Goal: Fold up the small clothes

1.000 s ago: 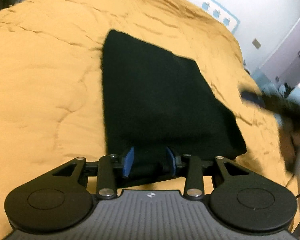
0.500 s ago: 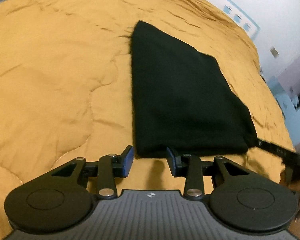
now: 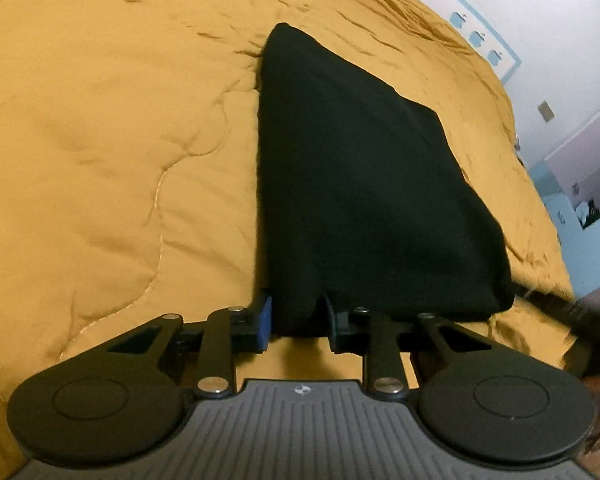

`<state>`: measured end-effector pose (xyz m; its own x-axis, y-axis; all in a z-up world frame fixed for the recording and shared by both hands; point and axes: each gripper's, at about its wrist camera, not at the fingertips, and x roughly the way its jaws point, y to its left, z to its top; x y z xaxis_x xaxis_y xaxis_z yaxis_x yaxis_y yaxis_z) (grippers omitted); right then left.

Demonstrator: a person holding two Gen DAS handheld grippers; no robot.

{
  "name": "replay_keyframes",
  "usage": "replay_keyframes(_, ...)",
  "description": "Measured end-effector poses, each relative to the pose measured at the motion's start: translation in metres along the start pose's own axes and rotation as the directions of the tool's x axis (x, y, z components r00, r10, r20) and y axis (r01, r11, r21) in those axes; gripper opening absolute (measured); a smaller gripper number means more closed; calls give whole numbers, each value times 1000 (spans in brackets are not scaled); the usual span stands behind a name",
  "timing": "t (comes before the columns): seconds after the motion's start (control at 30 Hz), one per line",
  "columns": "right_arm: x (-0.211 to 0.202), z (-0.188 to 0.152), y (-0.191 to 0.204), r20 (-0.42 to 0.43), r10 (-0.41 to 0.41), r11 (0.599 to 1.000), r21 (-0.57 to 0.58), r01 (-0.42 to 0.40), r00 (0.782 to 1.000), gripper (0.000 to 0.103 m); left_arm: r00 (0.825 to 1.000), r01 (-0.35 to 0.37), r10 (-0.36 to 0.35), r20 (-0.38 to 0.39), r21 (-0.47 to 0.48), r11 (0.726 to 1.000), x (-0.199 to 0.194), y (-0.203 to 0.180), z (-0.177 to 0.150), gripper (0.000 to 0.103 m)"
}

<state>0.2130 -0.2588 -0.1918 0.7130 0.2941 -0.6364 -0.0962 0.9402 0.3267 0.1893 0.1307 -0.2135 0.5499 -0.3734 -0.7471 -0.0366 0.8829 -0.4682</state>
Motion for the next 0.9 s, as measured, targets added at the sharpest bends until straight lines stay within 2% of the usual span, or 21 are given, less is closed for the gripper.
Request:
replay_keyframes(0.07, -8, 19, 6, 105, -9, 999, -40, 13, 994, 35, 1000, -24, 24, 11, 26, 999, -10, -8, 5, 28)
replay_keyframes(0.17, 8, 52, 18, 172, 11, 994, -107, 8, 985, 41, 993, -63, 53, 102, 92, 994, -27, -26, 16, 31)
replay_keyframes(0.2, 19, 61, 21, 191, 15, 992, -126, 9, 982, 43, 992, -46, 31, 123, 117, 992, -30, -31, 22, 35)
replay_keyframes(0.23, 32, 73, 24, 195, 27, 989, -145, 2, 980, 48, 991, -29, 12, 134, 128, 991, -30, -35, 29, 41)
replay_keyframes(0.3, 66, 97, 26, 168, 26, 986, -167, 2, 985, 54, 989, -17, -7, 147, 159, 987, -26, -42, 50, 44)
replay_keyframes(0.37, 99, 117, 21, 140, 7, 989, -146, 13, 990, 54, 982, -18, -16, 187, 176, 984, -18, -43, 80, 52)
replay_keyframes(0.43, 127, 133, 10, 84, 32, 998, -58, -27, 996, 54, 972, -27, -12, 233, 162, 987, -1, -35, 117, 58)
replay_keyframes(0.53, 158, 144, -5, 41, 80, 994, 76, -83, 996, 56, 970, -4, -22, 244, 104, 995, 36, -11, 172, 58)
replay_keyframes(0.63, 177, 144, -7, 35, 92, 989, 109, -95, 995, 59, 979, -2, -3, 205, 27, 1000, 82, 13, 213, 58)
replay_keyframes(0.73, 193, 144, -8, 21, 101, 989, 106, -103, 995, 59, 976, -63, 67, 205, -26, 998, 114, 28, 233, 58)
replay_keyframes(0.77, 199, 145, -9, 15, 104, 989, 101, -105, 994, 59, 979, -64, 70, 190, -40, 997, 124, 31, 236, 59)
replay_keyframes(0.83, 206, 145, -9, 10, 108, 990, 92, -108, 994, 60, 992, -1, 13, 126, -95, 995, 142, 42, 242, 62)
replay_keyframes(0.9, 207, 142, -8, 26, 98, 994, 39, -99, 995, 60, 992, 105, -89, 92, -181, 978, 157, 55, 244, 65)
